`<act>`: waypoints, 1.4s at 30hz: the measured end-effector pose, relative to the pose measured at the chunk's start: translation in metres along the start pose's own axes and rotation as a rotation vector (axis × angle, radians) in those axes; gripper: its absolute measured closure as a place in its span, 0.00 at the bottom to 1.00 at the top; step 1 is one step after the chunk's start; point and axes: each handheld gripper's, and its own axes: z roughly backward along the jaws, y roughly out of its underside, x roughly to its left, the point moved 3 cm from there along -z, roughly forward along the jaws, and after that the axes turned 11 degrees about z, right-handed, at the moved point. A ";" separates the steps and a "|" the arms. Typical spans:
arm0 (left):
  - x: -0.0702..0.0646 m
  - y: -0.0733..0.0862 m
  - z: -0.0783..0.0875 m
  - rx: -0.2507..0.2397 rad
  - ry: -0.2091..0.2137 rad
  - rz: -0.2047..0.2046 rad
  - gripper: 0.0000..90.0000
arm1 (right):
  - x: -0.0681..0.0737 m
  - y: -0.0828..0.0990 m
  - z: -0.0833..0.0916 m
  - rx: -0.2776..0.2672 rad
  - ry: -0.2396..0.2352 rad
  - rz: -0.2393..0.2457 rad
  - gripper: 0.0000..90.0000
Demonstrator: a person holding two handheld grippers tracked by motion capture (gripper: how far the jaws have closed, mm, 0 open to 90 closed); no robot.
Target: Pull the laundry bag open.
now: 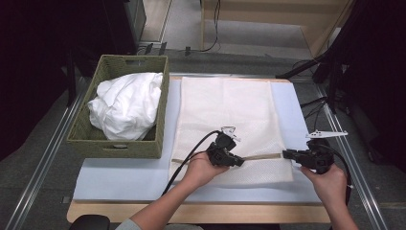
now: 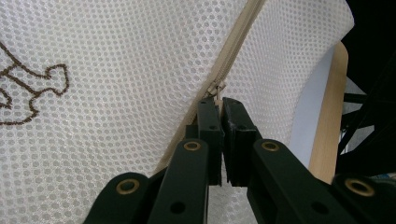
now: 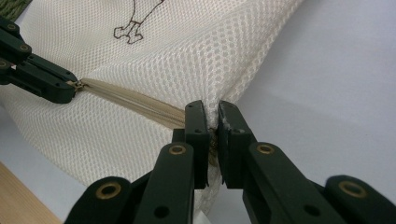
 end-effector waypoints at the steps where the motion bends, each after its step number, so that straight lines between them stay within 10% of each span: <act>1: 0.000 0.000 0.000 -0.002 0.006 0.003 0.98 | 0.000 0.000 0.000 0.001 0.002 0.006 0.95; 42: 0.012 0.018 0.025 -0.056 0.002 0.045 0.98 | 0.000 -0.001 -0.002 0.031 0.014 0.026 0.95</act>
